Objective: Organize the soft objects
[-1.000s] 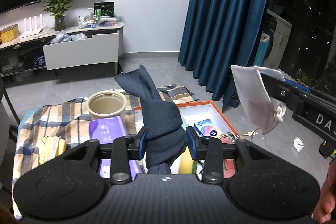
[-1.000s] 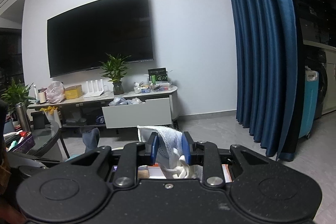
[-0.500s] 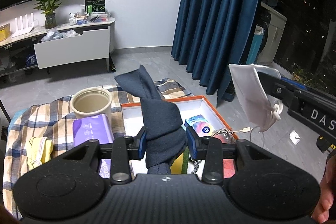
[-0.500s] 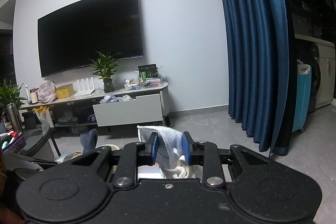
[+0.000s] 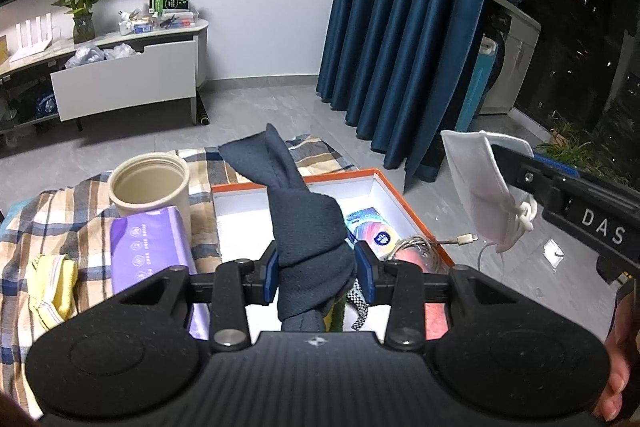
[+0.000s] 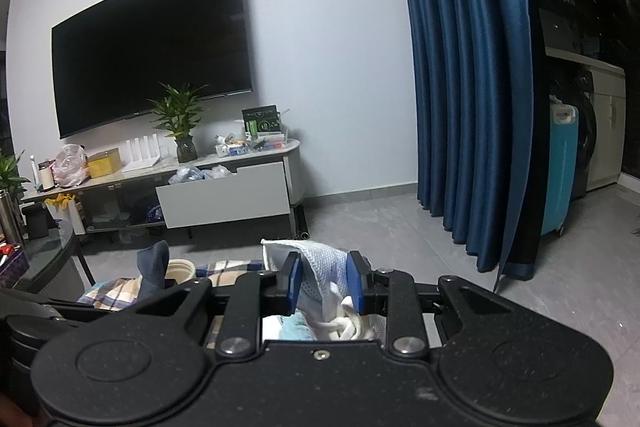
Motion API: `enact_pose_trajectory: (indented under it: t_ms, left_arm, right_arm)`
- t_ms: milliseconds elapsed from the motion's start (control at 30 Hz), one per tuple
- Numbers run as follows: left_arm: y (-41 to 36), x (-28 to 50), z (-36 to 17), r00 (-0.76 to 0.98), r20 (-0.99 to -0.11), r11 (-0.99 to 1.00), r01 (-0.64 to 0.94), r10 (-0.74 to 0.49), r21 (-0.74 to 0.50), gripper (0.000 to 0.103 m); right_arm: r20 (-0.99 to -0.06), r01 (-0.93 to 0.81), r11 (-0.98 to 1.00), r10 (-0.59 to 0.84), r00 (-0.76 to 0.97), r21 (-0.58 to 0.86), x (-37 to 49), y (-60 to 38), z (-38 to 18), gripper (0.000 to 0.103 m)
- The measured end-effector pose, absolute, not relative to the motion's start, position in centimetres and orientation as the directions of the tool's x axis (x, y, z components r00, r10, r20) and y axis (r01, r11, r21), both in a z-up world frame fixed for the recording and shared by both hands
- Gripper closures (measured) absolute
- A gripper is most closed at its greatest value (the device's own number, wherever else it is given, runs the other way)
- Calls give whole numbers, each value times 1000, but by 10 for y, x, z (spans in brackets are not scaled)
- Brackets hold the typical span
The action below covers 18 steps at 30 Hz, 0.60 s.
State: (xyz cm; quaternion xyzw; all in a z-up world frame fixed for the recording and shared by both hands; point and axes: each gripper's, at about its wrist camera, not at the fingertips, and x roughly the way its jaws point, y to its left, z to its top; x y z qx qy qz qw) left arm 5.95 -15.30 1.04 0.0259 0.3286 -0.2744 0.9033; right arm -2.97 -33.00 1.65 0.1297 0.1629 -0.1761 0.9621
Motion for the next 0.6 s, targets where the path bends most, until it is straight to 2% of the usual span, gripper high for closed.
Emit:
enact_pose_trajectory:
  t_ms: [600]
  left_arm:
    - [-173,64,-5,573,-646,821,551,-504,-152,64]
  right_arm:
    - [-412,394,896,-286,865,204,-18,-341,1,72]
